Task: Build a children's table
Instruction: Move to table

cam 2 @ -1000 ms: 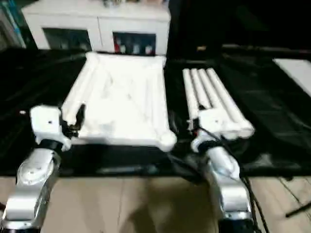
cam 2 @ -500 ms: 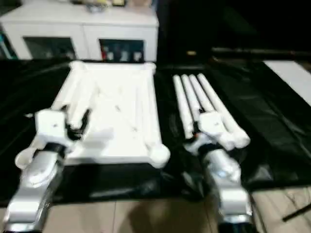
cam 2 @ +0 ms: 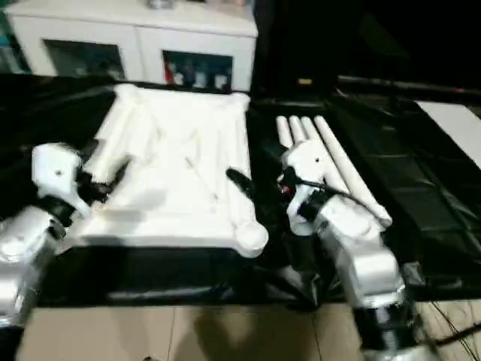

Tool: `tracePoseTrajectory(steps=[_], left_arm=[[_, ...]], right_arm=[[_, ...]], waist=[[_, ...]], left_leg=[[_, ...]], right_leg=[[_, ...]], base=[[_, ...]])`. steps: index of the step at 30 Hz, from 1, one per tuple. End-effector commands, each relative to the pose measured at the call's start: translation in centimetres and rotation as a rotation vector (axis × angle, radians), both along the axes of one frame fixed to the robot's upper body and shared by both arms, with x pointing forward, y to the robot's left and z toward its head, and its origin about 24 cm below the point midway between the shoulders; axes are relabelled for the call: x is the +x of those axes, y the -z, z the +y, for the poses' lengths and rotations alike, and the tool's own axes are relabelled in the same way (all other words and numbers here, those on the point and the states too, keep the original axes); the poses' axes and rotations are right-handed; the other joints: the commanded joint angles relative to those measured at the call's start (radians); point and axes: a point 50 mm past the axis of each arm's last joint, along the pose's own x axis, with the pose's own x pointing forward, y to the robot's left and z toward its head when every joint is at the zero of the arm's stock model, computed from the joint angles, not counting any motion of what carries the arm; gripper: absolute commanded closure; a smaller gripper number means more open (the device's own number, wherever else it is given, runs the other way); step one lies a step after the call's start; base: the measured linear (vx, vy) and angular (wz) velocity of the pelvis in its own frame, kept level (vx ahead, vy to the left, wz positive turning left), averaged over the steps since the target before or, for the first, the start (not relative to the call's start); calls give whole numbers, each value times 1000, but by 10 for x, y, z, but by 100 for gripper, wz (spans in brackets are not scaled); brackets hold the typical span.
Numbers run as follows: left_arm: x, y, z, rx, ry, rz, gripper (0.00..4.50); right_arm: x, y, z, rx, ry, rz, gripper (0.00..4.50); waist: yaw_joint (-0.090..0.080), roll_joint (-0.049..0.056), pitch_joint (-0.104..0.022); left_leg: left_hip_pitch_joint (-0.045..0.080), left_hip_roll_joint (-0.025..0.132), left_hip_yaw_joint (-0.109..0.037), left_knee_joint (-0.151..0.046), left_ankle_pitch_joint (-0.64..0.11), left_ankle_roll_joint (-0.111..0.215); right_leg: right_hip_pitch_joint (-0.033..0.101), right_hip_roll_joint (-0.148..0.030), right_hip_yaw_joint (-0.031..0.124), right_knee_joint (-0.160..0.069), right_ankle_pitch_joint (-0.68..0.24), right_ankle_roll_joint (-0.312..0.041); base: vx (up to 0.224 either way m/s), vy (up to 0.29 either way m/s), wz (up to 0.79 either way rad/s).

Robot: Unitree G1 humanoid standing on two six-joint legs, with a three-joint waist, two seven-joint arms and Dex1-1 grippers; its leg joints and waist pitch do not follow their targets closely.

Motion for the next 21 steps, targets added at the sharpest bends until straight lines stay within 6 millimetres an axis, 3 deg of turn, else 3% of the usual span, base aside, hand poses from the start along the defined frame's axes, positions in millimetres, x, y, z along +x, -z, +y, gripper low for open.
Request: tracePoseTrajectory(steps=[1,2,3,4,7,9,13,14,16,18,19,21], left_arm=[[6,1,-15,53,161,16,131],[7,0,-16,60,185,20,131],[9,0,-20,82,229,20,131],[10,-1,-25,97,267,17,131],[8,4,-39,151,424,58,131],[5,14,-47,193,526,120,159],[2,34,-53,307,650,250,179],[1,37,-54,327,679,282,202],[-1,42,-55,343,736,348,205],[2,46,-57,371,750,380,223],[4,46,-58,392,751,383,238],[9,48,-59,420,748,398,250]], right_arm=[[-1,-2,-2,-35,-80,20,0],[-1,-3,-3,-45,-90,23,0],[-1,-3,-5,-62,-108,29,0],[-1,-3,-6,-87,-124,35,0],[-5,0,-11,-156,-185,57,0],[-6,5,-16,-217,-202,75,0],[-16,18,-26,-326,-253,155,0],[-19,21,-29,-340,-263,178,0],[-23,25,-34,-354,-264,210,0],[-25,26,-38,-371,-251,219,0],[-26,26,-39,-374,-251,221,0],[-27,25,-39,-375,-253,219,0]], waist=[[2,8,-28],[8,8,-32],[7,6,-35],[11,11,-39],[15,7,-39],[14,9,-41],[19,10,-46],[18,10,-48],[18,14,-48],[17,10,-48],[19,17,-49],[16,14,-46]], left_leg=[[36,87,-19,-117,-312,-21],[42,89,-10,-117,-295,-29],[35,91,-8,-119,-266,-30],[22,92,-5,-122,-214,-24],[19,96,2,-125,-207,-27],[16,96,3,-124,-201,-27],[17,95,9,-117,-132,1],[11,95,8,-116,-103,12],[10,96,7,-115,-80,28],[12,97,9,-114,-85,36],[12,97,8,-112,-81,39],[10,99,9,-114,-102,38]], right_leg=[[5,-75,54,-95,-251,-218],[1,-76,57,-96,-254,-207],[7,-77,57,-91,-226,-207],[17,-78,55,-89,-180,-200],[14,-75,54,-84,-146,-203],[15,-73,52,-82,-140,-207],[17,-71,53,-79,-46,-227],[24,-74,52,-72,0,-240],[25,-75,50,-69,37,-256],[25,-73,49,-71,40,-274],[25,-75,49,-68,40,-284],[26,-75,49,-73,12,-288]], base=[[-59,-20,17],[-52,-25,14],[-52,-25,14],[0,0,0],[0,0,0],[0,0,0],[0,0,0],[0,0,0],[0,0,0],[0,0,0],[0,0,0],[0,0,0]])
